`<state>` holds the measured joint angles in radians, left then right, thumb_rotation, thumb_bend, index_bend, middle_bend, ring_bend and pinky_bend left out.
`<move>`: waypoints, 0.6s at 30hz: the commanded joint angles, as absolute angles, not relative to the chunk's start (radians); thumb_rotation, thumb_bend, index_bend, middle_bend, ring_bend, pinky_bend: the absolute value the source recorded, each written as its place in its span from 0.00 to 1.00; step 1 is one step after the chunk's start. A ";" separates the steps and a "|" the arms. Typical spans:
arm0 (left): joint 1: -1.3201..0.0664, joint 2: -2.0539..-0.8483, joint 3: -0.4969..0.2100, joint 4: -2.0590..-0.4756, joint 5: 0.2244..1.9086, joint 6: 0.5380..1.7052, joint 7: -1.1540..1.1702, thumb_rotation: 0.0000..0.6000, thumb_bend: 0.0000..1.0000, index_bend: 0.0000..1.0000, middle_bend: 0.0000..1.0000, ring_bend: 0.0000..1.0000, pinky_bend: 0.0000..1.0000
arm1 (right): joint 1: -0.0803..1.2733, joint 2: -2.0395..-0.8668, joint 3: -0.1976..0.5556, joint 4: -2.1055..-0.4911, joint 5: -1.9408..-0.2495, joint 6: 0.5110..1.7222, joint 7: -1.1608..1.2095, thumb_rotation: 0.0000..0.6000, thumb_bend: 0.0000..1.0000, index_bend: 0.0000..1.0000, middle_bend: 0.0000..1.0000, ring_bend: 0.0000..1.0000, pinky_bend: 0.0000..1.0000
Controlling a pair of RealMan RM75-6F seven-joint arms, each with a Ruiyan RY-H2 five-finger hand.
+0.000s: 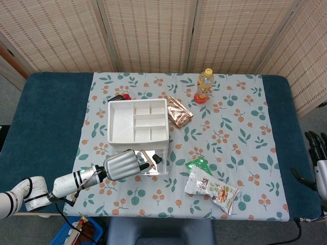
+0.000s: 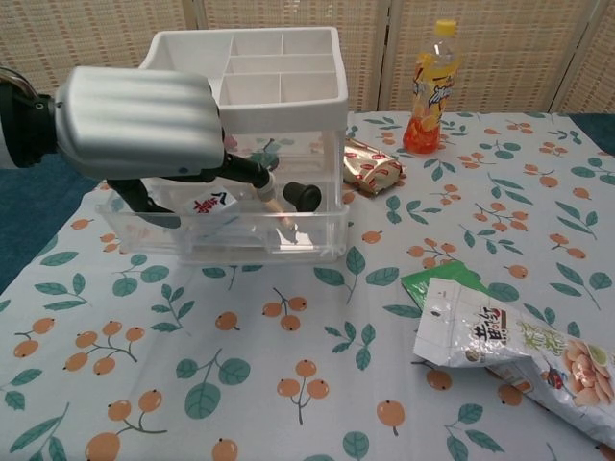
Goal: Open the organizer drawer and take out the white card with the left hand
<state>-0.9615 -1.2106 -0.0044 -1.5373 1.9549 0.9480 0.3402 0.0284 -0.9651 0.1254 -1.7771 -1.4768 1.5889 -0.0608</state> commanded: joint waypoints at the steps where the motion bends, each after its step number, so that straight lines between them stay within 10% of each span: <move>1: -0.965 -1.215 -0.005 -1.535 1.952 0.945 0.346 1.00 0.13 0.31 0.91 0.98 1.00 | 0.029 -0.966 0.126 -1.775 -1.476 1.587 -0.059 1.00 0.22 0.00 0.07 0.00 0.09; 18: -0.990 -1.229 -0.001 -1.529 1.930 0.915 0.363 1.00 0.13 0.39 0.91 0.98 1.00 | 0.026 -0.969 0.127 -1.766 -1.469 1.588 -0.049 1.00 0.22 0.00 0.07 0.00 0.09</move>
